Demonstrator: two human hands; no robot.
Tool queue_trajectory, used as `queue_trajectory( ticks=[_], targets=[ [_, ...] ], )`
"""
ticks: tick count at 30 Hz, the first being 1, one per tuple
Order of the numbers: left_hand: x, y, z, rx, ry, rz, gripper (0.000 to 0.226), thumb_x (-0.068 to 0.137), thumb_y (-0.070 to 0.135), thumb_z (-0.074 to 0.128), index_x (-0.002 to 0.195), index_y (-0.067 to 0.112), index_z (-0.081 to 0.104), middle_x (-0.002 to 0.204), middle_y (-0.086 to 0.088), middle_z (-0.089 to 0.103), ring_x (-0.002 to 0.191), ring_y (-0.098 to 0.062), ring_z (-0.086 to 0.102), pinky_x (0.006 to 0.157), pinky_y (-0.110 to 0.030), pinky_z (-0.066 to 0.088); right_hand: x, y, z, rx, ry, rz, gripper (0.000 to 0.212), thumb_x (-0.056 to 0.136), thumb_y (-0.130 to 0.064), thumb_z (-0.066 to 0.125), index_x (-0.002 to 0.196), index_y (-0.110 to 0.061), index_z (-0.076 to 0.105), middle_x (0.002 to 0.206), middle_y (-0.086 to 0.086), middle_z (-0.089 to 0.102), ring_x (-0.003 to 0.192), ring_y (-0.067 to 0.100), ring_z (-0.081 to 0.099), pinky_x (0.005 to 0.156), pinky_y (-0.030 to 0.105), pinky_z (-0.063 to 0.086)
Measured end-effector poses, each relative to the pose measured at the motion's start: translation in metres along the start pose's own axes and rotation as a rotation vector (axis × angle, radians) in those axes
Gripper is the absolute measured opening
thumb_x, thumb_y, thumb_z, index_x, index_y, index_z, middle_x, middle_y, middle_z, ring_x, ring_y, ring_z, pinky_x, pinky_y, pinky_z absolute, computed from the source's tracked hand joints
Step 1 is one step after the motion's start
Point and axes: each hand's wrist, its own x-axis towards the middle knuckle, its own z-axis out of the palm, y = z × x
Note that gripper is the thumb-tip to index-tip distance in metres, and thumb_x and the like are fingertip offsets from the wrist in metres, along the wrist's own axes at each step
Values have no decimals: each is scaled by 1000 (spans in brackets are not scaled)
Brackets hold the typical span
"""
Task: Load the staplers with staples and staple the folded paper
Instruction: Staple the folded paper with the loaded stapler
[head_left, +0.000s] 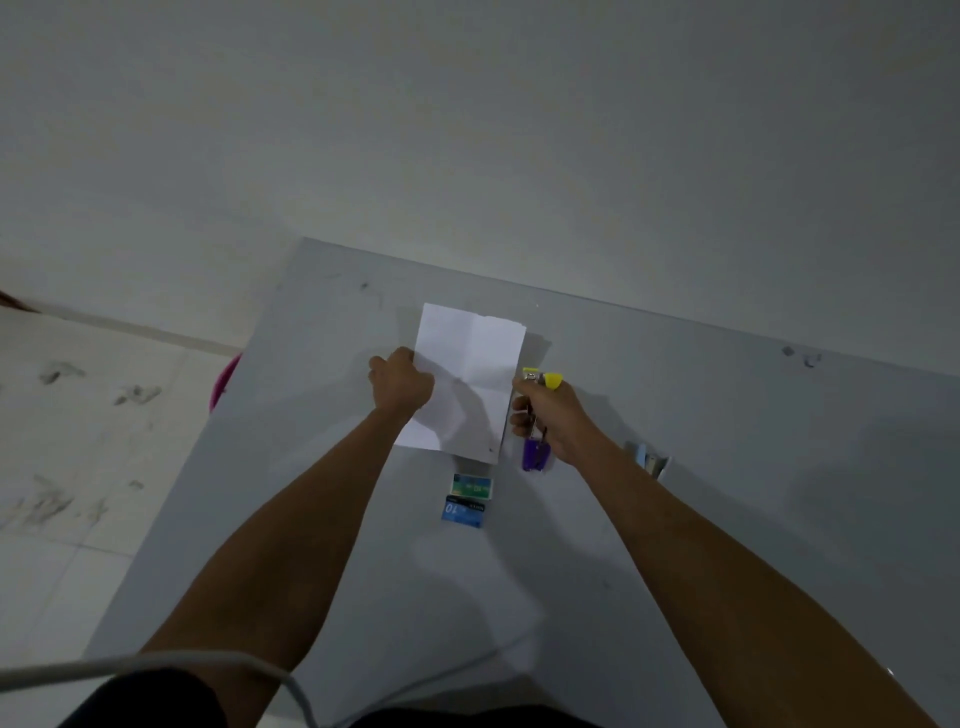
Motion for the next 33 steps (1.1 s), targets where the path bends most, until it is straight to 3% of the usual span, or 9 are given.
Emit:
queue_trajectory(
  ticks=[4, 9, 13, 16, 20, 24, 28, 30, 33],
  targets=[
    [5, 3, -6, -84, -33, 65, 11, 83, 19, 61, 86, 9, 58, 99, -16, 63, 94, -36, 61, 82, -45, 55, 5, -6, -5, -8, 28, -7, 13, 93, -16, 56, 82, -9, 58, 66, 11, 60, 46, 18, 56, 51, 29, 44],
    [-9, 17, -26, -328, -146, 119, 13, 88, 14, 60, 100, 9, 58, 107, -18, 65, 95, -35, 64, 80, -49, 57, 2, -14, -12, -10, 87, -37, 15, 92, -5, 52, 78, -6, 57, 69, 15, 65, 54, 20, 59, 50, 30, 46],
    [-29, 35, -45, -449, -160, 168, 8, 89, 9, 57, 97, 9, 57, 101, -18, 65, 90, -33, 65, 78, -47, 58, -10, -27, -27, -3, 128, -69, 16, 85, 2, 56, 72, -7, 56, 74, 14, 63, 48, 19, 49, 50, 30, 39],
    [-51, 51, -60, -522, -146, 237, 9, 88, 2, 55, 94, 9, 58, 93, -17, 65, 83, -30, 64, 75, -46, 56, -26, -38, -46, 105, 121, -46, 9, 92, -15, 55, 85, -9, 54, 78, 14, 65, 43, 17, 48, 48, 26, 34],
    [-80, 67, -68, -595, -164, 324, 14, 88, 1, 54, 96, 8, 62, 96, -15, 64, 85, -30, 63, 75, -45, 56, -47, -51, -73, 229, -23, 24, 52, 84, -64, 55, 85, -12, 56, 77, 13, 63, 44, 18, 51, 48, 22, 39],
    [-110, 80, -59, -629, -162, 415, 19, 87, -5, 52, 95, 6, 65, 93, -16, 65, 81, -28, 62, 74, -42, 55, -70, -60, -96, 240, -141, 68, 69, 64, -79, 63, 70, -10, 62, 66, 6, 61, 57, 20, 55, 57, 26, 42],
    [-135, 85, -47, -588, -136, 539, 30, 82, -13, 54, 76, 12, 69, 80, -8, 68, 75, -21, 61, 69, -32, 52, -83, -62, -110, 241, -199, 90, 68, 56, -55, 86, 109, -16, 67, 106, 6, 63, 98, 23, 58, 98, 30, 42],
    [-141, 84, -43, -579, -137, 583, 38, 77, -18, 55, 71, 16, 70, 78, -4, 68, 72, -18, 62, 65, -27, 51, -90, -59, -115, 211, -212, 87, 58, 67, -34, 84, 118, -13, 65, 101, 11, 67, 93, 26, 62, 89, 36, 49],
    [-154, 86, -39, -637, -196, 599, 35, 81, -15, 48, 75, 12, 69, 82, -4, 67, 79, -19, 60, 62, -21, 49, -102, -54, -121, 147, -188, -7, 25, 85, -13, 68, 110, -12, 65, 92, 10, 68, 81, 24, 65, 70, 34, 57]
  ],
)
